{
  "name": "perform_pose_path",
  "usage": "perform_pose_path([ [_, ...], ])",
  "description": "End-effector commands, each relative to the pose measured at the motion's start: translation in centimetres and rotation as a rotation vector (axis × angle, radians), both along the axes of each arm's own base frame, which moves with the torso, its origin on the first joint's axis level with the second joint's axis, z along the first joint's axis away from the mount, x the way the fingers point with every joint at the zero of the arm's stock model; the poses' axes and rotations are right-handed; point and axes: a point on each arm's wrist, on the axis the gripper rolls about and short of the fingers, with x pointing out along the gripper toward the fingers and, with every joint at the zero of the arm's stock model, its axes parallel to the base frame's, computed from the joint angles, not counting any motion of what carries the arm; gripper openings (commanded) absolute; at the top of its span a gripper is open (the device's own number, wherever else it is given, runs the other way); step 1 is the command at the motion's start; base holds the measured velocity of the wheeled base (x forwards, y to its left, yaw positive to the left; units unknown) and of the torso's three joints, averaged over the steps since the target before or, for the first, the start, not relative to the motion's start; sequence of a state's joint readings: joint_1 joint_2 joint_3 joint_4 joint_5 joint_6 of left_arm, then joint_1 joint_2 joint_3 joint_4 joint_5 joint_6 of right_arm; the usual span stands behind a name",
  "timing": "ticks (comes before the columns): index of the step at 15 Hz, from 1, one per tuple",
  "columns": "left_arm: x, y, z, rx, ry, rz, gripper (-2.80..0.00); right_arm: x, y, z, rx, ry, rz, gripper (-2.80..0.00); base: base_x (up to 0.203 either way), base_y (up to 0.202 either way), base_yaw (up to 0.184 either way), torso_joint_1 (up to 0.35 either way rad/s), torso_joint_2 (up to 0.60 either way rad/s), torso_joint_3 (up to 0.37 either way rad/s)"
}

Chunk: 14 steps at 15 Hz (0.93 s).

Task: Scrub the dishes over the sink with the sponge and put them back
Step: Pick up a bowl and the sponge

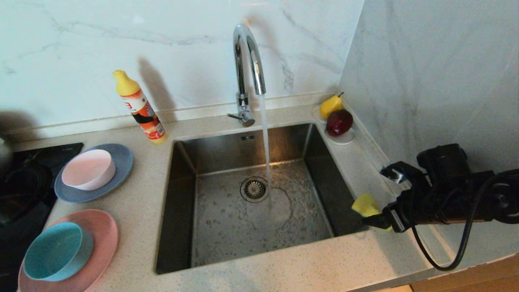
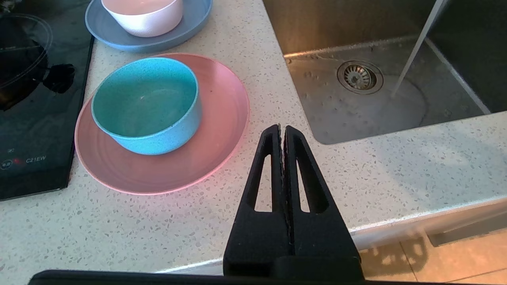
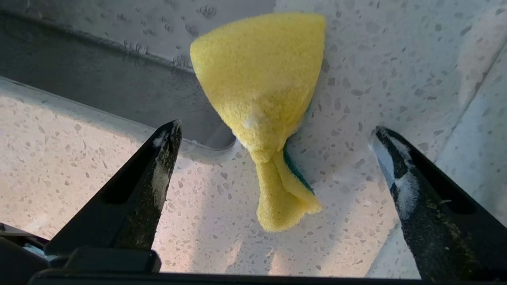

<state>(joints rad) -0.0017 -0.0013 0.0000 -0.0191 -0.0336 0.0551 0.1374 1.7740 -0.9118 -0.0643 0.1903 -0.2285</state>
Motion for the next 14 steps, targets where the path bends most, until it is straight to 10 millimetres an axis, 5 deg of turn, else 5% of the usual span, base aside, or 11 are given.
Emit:
perform_pose_path([
  [1,0.15,0.00,-0.50,0.000,0.019,0.000,-2.80,0.08,0.03,-0.28,0.000,0.008,0.002,0.00,0.000,0.000,0.000,0.000,0.00,0.000],
  [3,0.15,0.00,-0.50,0.000,0.019,0.000,-2.80,0.20,0.05,-0.28,0.002,0.008,-0.001,0.00,0.000,0.000,0.000,0.000,0.00,0.000],
  [4,0.15,0.00,-0.50,0.000,0.019,0.000,-2.80,0.24,0.05,-0.30,0.000,0.008,0.002,-2.80,0.000,0.000,0.000,0.000,0.00,0.000],
  [14,0.15,0.00,-0.50,0.000,0.019,0.000,-2.80,0.30,-0.09,-0.17,0.001,0.005,-0.012,-2.80,0.000,0.000,0.000,0.000,0.00,0.000],
])
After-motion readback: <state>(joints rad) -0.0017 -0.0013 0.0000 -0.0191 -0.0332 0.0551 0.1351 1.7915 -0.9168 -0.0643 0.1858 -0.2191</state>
